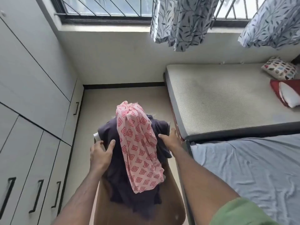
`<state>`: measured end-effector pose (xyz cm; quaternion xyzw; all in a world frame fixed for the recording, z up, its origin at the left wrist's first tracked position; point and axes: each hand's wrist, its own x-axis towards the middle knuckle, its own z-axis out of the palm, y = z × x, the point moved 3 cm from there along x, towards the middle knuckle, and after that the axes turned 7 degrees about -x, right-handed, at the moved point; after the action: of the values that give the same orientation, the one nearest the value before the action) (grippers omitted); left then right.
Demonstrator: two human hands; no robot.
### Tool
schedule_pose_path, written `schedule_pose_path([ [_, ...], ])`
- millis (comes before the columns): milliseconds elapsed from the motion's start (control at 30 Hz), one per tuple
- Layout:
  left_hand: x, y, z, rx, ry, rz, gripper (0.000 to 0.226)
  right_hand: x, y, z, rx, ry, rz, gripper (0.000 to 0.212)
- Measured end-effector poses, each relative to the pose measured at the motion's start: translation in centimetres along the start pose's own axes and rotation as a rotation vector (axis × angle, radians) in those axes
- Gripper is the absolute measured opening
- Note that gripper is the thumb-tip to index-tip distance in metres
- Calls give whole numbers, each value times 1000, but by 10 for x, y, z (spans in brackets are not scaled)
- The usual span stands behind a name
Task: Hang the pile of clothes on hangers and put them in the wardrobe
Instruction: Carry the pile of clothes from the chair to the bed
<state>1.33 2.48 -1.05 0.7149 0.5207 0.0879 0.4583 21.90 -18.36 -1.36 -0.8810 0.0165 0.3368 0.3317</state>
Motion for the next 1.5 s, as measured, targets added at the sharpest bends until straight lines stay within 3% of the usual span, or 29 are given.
schedule_pose_path([
  [100,9,-6,6,49,87,-61,71,14,-4,6,139,-61,28,77],
  [200,21,-11,14,27,114,-109,77,18,-13,16,263,41,60,62],
  [400,33,-6,41,-168,150,-184,87,7,-30,37,194,176,18,63],
  [500,36,-6,48,-127,186,-199,87,-1,-24,47,302,91,-4,65],
  [600,36,-7,49,-84,222,-171,86,21,-4,47,499,-18,98,73],
  [733,32,-6,51,-207,230,-139,93,91,41,77,250,-142,104,111],
  [867,23,5,59,-362,168,-95,110,60,24,62,220,-168,3,108],
  [967,23,11,62,-348,146,-39,114,41,13,59,305,-296,15,121],
  [1133,24,23,55,-289,143,61,106,15,-31,56,389,-526,4,81],
  [1233,30,23,52,-239,125,58,106,21,-38,61,393,-523,-1,98],
  [1400,27,16,60,-132,135,124,110,23,-36,75,496,-599,1,106],
  [1500,20,20,66,-100,144,210,99,23,-36,87,611,-691,36,91],
])
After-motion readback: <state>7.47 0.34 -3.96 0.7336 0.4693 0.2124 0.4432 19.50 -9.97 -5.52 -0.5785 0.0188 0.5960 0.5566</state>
